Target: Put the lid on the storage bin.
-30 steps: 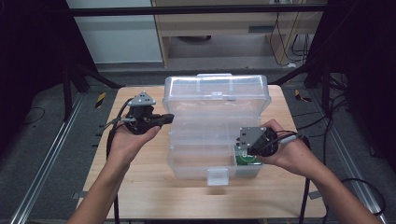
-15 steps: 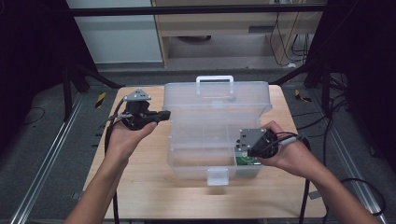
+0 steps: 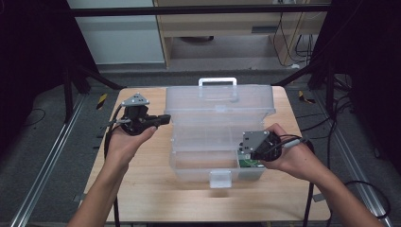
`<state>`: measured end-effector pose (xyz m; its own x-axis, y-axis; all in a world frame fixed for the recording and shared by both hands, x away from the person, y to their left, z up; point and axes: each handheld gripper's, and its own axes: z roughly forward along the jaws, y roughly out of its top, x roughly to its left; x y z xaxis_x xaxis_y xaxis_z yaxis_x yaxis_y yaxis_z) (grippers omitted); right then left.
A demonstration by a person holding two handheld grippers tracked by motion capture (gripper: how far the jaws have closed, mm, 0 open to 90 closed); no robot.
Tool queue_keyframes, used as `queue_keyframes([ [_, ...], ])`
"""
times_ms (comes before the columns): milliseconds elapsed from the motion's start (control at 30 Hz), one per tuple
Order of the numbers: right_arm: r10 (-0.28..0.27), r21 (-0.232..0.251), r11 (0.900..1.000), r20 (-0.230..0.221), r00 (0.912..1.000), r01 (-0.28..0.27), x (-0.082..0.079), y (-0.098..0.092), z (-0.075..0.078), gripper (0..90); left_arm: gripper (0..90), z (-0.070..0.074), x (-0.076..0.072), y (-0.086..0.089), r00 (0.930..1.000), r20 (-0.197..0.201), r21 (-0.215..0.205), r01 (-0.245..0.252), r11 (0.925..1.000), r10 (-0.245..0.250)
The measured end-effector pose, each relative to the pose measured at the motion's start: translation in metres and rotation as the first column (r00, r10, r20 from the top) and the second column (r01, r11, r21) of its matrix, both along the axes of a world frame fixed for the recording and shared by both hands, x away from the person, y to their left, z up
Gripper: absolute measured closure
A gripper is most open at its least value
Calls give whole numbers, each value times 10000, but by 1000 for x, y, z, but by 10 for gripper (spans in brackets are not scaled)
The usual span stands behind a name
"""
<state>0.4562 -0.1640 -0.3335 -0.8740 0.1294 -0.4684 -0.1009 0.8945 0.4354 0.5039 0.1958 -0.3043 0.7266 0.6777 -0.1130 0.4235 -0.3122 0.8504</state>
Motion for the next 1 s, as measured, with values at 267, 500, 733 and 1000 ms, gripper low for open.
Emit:
queue_keyframes([
  [267,-498,542,9973,-108,9987,503,-4,-3,-1,717,900,-6,-7,0,9997,183,42,170,9998,-171],
  [500,-1489,1431,9787,3,9888,1474,-9,-12,2,539,900,-12,-16,1,10000,38,108,72,9999,-73],
  [733,-2582,2192,9400,-447,9651,2616,-16,-23,1,462,900,-20,-21,1,9998,-31,-13,199,9998,-199],
  [1000,-3311,2732,8993,-854,9397,3416,-22,-41,0,431,900,-28,-25,1,9996,-103,8,272,9996,-271],
])
